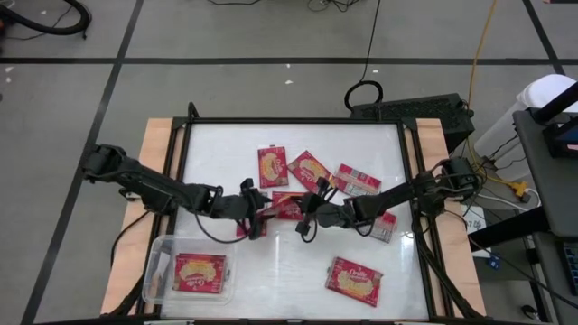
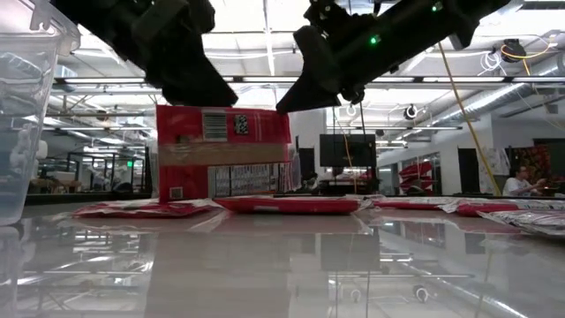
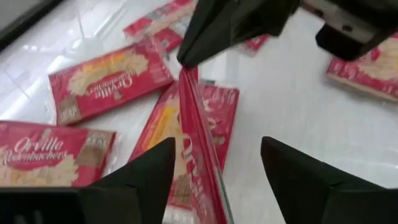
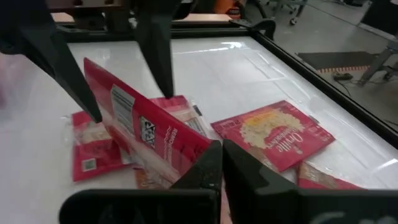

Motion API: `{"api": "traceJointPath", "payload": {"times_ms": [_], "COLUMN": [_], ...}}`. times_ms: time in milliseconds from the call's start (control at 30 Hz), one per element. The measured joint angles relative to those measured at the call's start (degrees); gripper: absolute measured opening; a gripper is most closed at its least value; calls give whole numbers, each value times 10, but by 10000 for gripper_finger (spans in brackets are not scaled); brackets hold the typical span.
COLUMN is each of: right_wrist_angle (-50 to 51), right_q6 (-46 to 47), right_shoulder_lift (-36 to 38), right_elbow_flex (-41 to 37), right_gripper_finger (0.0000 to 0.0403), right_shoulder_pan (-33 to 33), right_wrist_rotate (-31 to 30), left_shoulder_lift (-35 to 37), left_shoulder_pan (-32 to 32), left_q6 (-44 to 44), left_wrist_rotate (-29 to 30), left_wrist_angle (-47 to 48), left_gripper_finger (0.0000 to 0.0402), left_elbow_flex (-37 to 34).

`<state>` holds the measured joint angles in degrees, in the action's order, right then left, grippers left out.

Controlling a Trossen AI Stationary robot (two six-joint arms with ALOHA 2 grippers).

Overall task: Sort popcorn bags into baskets
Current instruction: Put the popcorn bag into the transparent bin

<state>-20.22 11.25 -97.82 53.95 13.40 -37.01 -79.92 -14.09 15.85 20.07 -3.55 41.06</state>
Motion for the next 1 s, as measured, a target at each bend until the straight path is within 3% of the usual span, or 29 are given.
{"api": "traceJointPath", "payload": {"times_ms": [200,600,800,1000], "right_wrist_angle": [3,-19,2,26], "right_q6": [0,-15,-20,17], "right_shoulder_lift": [0,9,64,110], "right_elbow_flex": [0,0,1,1], "right_gripper_finger": [0,0,2,52], "right_shoulder_pan": [-2,5,15,33], "right_wrist_rotate": [1,13,11,10], "left_shoulder_lift": [0,1,37,121], "left_shoulder_pan": [22,19,11,-29], "left_q6": [15,-21,-74,-182], "left_wrist_rotate": [-17,-35,-3,83], "left_wrist_angle": [59,77,82,83], "left_gripper_finger": [185,19,28,17], "left_elbow_flex": [0,0,-1,-1]}}
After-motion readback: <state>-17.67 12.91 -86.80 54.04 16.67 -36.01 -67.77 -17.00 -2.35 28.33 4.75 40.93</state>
